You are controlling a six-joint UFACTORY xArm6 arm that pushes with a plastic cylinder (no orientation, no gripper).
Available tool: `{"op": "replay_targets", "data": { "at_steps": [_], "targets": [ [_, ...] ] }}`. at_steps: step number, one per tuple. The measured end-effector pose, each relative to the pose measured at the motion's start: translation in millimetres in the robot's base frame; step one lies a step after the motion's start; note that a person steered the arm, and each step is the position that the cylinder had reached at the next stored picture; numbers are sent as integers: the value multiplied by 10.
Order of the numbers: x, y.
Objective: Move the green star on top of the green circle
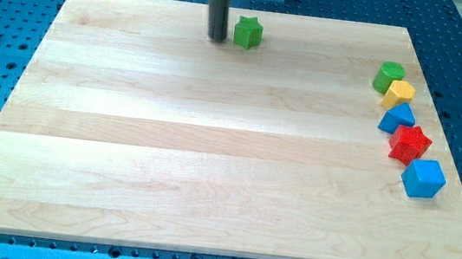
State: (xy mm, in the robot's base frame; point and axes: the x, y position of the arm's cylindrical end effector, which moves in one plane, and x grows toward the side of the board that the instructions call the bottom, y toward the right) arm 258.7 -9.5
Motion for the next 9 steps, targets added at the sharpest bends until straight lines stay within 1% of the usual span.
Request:
{"op": "replay_targets", "data": {
  "at_steps": [1, 2, 3, 4, 5, 6, 7, 8, 9],
  "targets": [
    [0, 963],
    [-99, 1455],
    [-263, 1324],
    [-72, 1522],
    [69, 2003],
    [69, 2121],
    [121, 2121],
    [256, 2150],
    [305, 1418]
  ]
}}
